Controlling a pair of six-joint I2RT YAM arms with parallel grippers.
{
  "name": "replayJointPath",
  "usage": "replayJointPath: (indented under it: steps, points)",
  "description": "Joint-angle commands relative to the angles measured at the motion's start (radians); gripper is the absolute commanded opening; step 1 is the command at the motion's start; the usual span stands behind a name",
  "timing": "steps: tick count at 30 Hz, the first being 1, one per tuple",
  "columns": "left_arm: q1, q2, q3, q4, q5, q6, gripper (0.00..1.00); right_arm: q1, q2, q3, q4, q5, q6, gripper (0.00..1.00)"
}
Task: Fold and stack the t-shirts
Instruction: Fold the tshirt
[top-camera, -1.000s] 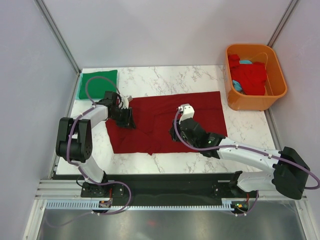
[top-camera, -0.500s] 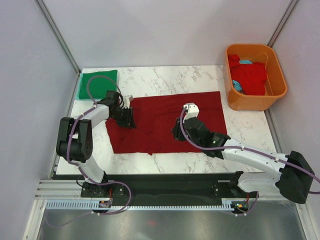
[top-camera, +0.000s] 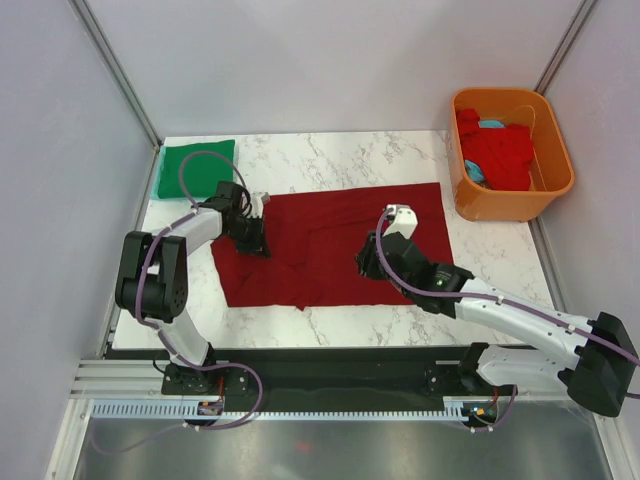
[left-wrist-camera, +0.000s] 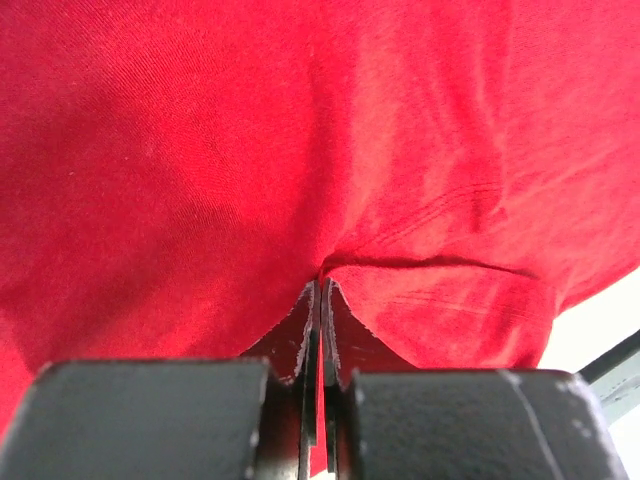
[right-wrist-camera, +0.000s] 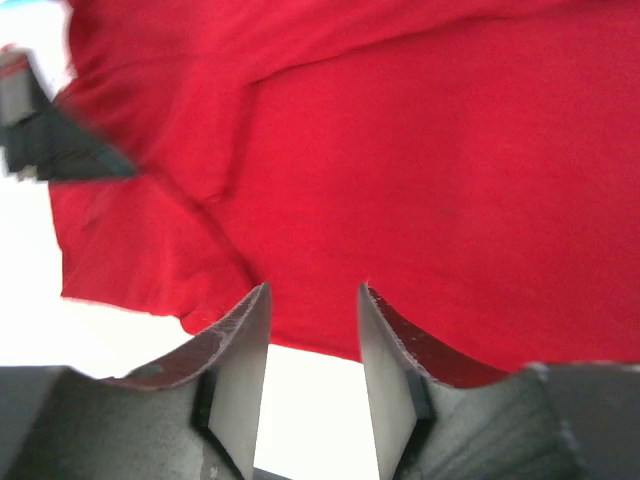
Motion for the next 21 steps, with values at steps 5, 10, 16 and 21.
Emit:
replayJointPath:
  steps: [5, 10, 16, 21]
  points:
    - [-0.005, -0.158, 0.0, -0.001, -0.062, -0.094, 0.02, -0.08, -0.032, 0.157, -0.547, 0.201, 0.429, 0.54]
    - [-0.006, -0.219, -0.035, -0.001, -0.025, -0.18, 0.02, -0.272, -0.087, 0.07, -0.615, 0.108, 0.483, 0.58]
    - [-0.005, -0.278, -0.061, -0.045, -0.097, -0.23, 0.02, -0.553, -0.072, 0.006, -0.705, 0.026, 0.445, 0.54]
    - [-0.005, -0.296, -0.068, -0.048, -0.089, -0.263, 0.02, -0.612, -0.045, -0.065, -0.713, 0.008, 0.491, 0.5]
